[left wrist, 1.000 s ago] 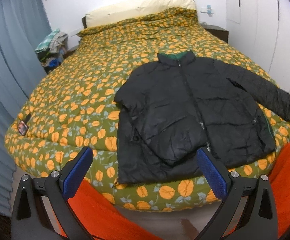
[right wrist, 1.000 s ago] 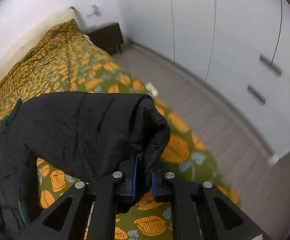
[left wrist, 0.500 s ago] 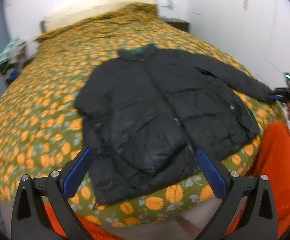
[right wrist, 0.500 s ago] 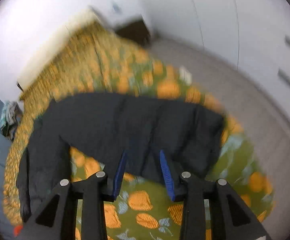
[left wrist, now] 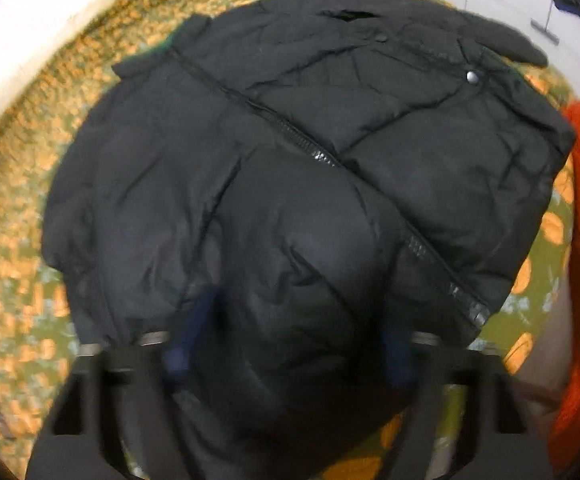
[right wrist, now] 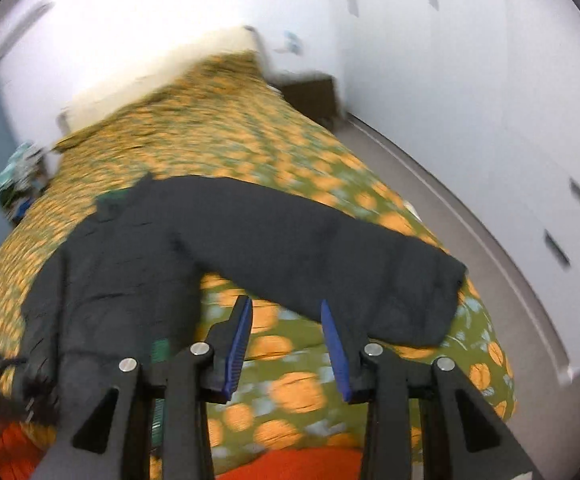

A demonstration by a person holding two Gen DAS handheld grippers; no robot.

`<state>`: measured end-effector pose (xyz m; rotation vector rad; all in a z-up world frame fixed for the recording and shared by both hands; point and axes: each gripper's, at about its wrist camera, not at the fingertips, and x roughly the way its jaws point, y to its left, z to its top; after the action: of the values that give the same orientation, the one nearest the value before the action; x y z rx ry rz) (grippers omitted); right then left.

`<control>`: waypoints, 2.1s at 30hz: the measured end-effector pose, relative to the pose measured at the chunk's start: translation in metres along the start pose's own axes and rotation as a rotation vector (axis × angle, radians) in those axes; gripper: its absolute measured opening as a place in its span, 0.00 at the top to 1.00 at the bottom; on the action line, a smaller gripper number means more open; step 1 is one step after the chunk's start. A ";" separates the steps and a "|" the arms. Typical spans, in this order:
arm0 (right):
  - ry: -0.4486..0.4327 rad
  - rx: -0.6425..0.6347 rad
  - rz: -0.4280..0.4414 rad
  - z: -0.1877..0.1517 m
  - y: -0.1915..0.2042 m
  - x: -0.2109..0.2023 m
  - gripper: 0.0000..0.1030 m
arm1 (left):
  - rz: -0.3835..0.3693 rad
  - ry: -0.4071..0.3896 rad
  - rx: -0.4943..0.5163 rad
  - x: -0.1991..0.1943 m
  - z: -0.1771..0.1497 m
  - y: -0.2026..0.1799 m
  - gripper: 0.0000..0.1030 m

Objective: Fold large clothes
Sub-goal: 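Lay the sleeve flat on the duvet and open the right tool, then grasp the other sleeve cuff with the left tool and spread it outward, then grasp the jacket hem with both tools and pull it to flatten the body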

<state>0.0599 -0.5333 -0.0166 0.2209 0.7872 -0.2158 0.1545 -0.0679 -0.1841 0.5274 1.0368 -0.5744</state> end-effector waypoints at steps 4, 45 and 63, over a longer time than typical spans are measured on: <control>-0.050 -0.129 0.055 -0.013 0.057 -0.026 0.59 | 0.003 -0.087 -0.142 -0.035 0.002 0.032 0.78; 0.439 -0.016 0.228 -0.070 0.089 0.056 0.43 | -0.061 -0.039 -0.798 -0.104 -0.136 0.204 0.22; 0.545 -0.064 0.264 -0.097 0.100 0.099 0.80 | -0.193 0.167 -0.688 -0.028 -0.127 0.121 0.84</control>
<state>0.0899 -0.4215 -0.1425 0.3264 1.2910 0.1278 0.1426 0.1087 -0.1952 -0.1362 1.3677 -0.3097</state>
